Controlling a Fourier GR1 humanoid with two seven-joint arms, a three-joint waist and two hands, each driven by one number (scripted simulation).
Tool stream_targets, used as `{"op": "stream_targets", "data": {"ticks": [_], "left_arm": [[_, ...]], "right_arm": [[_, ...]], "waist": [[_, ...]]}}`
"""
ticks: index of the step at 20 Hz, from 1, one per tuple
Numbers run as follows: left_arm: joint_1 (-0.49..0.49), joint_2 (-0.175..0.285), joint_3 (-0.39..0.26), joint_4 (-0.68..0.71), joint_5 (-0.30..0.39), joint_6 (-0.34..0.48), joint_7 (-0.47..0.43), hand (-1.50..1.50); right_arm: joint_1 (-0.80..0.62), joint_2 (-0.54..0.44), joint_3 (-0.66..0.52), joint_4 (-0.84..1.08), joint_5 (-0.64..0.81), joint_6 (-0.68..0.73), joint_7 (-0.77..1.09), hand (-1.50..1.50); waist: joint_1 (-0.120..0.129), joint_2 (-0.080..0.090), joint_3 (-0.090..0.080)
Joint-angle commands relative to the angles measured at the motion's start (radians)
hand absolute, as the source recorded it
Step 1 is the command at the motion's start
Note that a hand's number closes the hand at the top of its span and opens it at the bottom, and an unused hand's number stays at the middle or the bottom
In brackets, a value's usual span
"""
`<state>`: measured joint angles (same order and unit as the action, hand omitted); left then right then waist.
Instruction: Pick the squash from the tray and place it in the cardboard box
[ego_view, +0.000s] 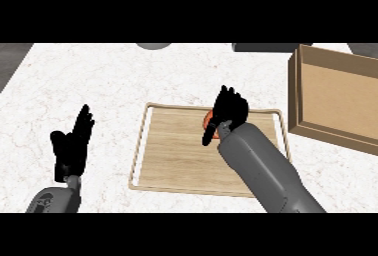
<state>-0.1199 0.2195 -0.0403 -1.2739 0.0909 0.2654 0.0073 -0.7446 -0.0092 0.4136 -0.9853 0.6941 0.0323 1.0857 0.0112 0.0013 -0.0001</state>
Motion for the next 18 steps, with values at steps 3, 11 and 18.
{"op": "stream_targets", "data": {"ticks": [3,11,18], "left_arm": [[-0.034,0.005,0.047,0.069,0.001,-0.044,-0.023,0.0],[-0.003,0.01,0.07,0.01,0.008,-0.063,-0.009,0.0],[0.081,0.007,0.061,-0.046,-0.013,-0.01,0.022,0.0]], "right_arm": [[0.019,0.009,0.058,0.003,0.0,-0.071,-0.026,1.5],[-0.093,0.009,-0.015,0.075,0.107,-0.059,-0.051,1.5],[0.346,-0.209,0.302,-0.293,0.055,0.09,-0.521,1.5]], "waist": [[-0.005,0.0,0.0],[-0.005,0.0,0.0],[-0.085,-0.025,0.002]]}}
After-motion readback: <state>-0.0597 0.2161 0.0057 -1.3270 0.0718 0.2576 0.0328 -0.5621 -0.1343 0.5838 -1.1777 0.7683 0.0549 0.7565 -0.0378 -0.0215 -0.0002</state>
